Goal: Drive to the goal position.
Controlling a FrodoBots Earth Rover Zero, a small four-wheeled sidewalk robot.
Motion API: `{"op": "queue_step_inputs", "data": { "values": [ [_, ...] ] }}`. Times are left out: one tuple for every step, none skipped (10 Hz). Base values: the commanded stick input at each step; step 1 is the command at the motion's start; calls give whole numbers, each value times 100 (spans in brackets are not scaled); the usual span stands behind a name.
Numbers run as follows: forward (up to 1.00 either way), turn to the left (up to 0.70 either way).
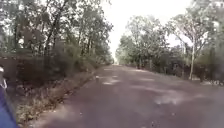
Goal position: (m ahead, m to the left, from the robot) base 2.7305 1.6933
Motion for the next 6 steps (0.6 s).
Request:
{"op": "queue_step_inputs", "data": {
  "values": [
    [70,-3],
    [70,-3],
    [70,-3],
    [70,-3],
    [70,-3],
    [70,-3]
  ]
}}
